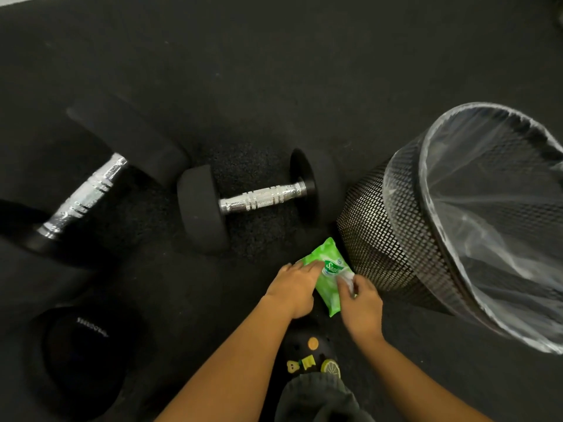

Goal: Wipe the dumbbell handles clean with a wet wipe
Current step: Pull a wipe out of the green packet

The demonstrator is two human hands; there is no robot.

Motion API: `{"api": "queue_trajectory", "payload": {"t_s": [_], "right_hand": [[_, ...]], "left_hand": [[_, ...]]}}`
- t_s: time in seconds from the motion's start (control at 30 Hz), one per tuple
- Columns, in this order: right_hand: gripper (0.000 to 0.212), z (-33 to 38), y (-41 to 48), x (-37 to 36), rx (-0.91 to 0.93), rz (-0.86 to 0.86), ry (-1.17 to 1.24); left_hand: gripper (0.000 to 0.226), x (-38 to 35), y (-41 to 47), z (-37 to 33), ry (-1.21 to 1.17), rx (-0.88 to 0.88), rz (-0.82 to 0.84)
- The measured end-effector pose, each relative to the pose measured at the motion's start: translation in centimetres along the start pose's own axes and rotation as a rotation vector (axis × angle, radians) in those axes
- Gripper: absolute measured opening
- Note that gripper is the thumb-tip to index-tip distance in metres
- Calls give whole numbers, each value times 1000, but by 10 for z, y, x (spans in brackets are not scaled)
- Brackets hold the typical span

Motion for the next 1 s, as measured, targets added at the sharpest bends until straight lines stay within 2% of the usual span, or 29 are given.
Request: {"api": "queue_trajectory", "payload": {"t_s": [0.2, 0.3, 0.37, 0.47, 0.57, 0.67, 0.8, 1.0], "right_hand": [[9, 14, -18, 13, -75, -3, 181], [5, 24, -31, 24, -31, 1, 235], [5, 31, -41, 35, 8, 20, 266], [7, 46, -55, 53, 61, 57, 344], [9, 74, -70, 66, 100, 198, 506], [13, 111, -89, 77, 156, 409, 640], [14, 165, -124, 92, 269, 631, 718], [16, 228, -182, 109, 388, 830, 714]], "left_hand": [[69, -2, -10, 5, -38, 68, -3], [66, 4, -22, 2, -79, 108, -16], [60, 14, -36, 0, -175, 131, -44], [52, 37, -61, -2, -451, 173, -146], [42, 65, -95, -9, -764, 202, -250], [30, 90, -141, -18, -939, 191, -289], [21, 112, -211, -24, -976, 179, -348], [15, 131, -322, -28, -1028, 194, -688]]}}
Point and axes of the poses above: each hand's wrist, its own y-axis towards the middle knuckle, its own x-axis out of the back of the hand, z = x × y, the point moved 4 cm from there along y, towards the middle knuckle, and after that the axes turned 3 degrees about -y, right-handed, at the moved point
